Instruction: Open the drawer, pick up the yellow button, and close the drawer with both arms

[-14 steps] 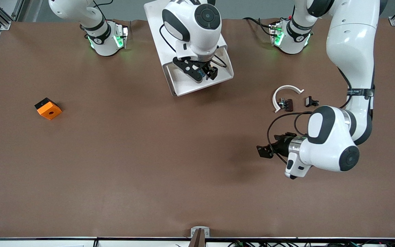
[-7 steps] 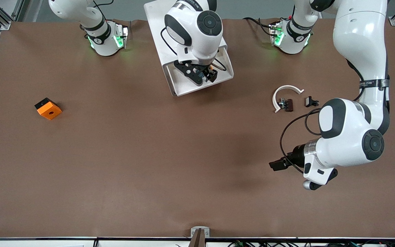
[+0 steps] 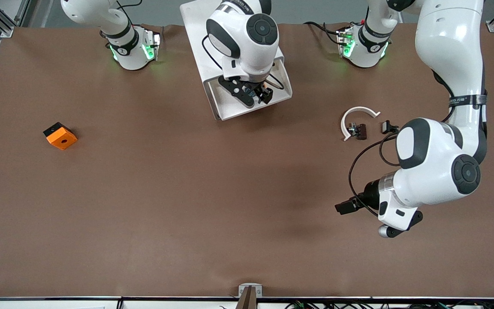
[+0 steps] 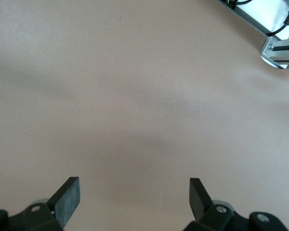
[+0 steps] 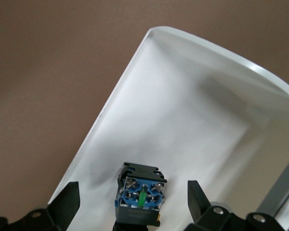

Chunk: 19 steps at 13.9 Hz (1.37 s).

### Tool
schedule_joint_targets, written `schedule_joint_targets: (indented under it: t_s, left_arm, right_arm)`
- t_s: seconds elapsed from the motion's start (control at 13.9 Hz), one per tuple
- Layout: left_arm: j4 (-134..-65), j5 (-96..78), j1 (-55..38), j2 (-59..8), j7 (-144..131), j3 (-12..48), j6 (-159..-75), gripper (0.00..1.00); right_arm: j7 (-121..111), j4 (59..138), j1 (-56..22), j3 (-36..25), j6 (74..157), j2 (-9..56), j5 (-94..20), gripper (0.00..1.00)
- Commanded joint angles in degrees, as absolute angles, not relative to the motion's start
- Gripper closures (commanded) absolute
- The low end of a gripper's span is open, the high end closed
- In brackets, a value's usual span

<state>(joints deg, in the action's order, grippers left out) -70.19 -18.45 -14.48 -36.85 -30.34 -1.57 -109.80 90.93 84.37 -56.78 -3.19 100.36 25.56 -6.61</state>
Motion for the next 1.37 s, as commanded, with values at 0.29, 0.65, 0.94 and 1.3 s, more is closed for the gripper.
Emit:
schedule_joint_targets:
  t_s: [0.29,0.65,0.94,1.3]
  left_arm:
    - [-75.14,-16.44,-17.22,-33.4,-32.08,-1.67,-110.21,0.0]
    - [-78.39,-14.42,-18.19,-31.47,-32.26,-1.58,-110.83,0.0]
    - [-86.46,-11.18,-20.03,-27.26,-32.34,-1.58,-119.86,0.0]
    - [-88.42,-10.28,-20.57,-26.28,-32.52,-1.49,-121.73,0.0]
  right_arm:
    - [92.46,82.71,-57.22,-3.43,99.93,26.54,-7.38,0.02]
    - [92.46,82.71,-57.3,-3.34,99.93,27.07,-7.29,0.11]
    - [93.25,82.71,-58.01,-3.43,100.02,27.16,-7.03,0.99]
    - [93.61,81.4,-57.13,-3.51,99.76,26.98,-7.29,1.0]
